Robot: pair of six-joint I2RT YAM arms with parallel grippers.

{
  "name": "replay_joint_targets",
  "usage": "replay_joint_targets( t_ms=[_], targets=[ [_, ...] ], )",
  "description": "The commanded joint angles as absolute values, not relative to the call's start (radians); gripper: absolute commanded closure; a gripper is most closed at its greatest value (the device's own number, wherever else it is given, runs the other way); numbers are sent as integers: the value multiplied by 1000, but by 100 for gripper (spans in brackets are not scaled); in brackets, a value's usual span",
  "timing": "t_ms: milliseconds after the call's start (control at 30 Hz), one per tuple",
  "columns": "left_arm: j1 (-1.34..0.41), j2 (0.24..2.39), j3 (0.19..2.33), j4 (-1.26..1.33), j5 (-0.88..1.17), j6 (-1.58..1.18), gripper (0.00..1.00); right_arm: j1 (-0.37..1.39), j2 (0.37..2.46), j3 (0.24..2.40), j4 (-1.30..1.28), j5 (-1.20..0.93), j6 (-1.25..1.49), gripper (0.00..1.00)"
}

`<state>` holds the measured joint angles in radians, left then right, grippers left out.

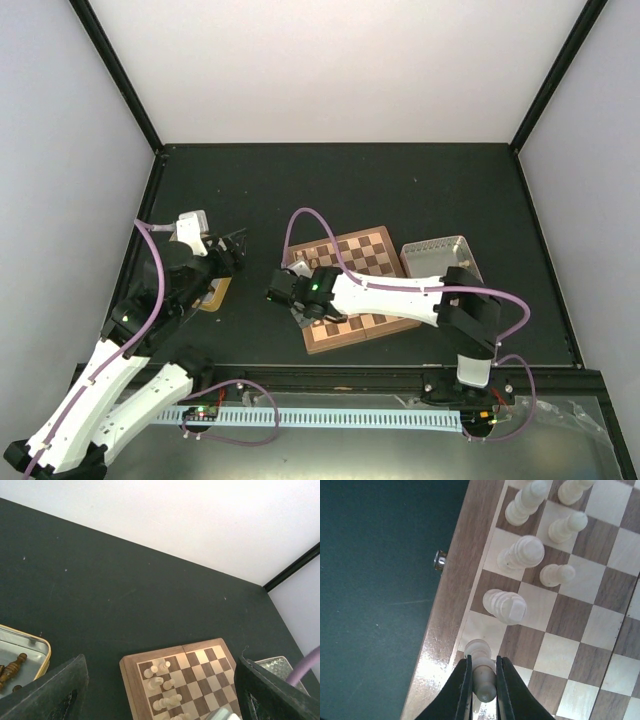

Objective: Set up the chess pieces on the board
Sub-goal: Place the chess piece on the chessboard.

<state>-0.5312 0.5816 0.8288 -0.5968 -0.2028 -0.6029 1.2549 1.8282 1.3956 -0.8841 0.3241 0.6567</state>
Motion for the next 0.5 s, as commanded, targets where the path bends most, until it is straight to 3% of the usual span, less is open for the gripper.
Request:
replay_joint_targets(
  t_ms=[0,467],
  targets=[
    [-524,576,834,-601,-213,-595,18,1242,1849,1420,-901,313,656,99],
    [-525,588,830,-590,-212,-591,18,1218,1905,1427,-880,286,646,94]
  ],
)
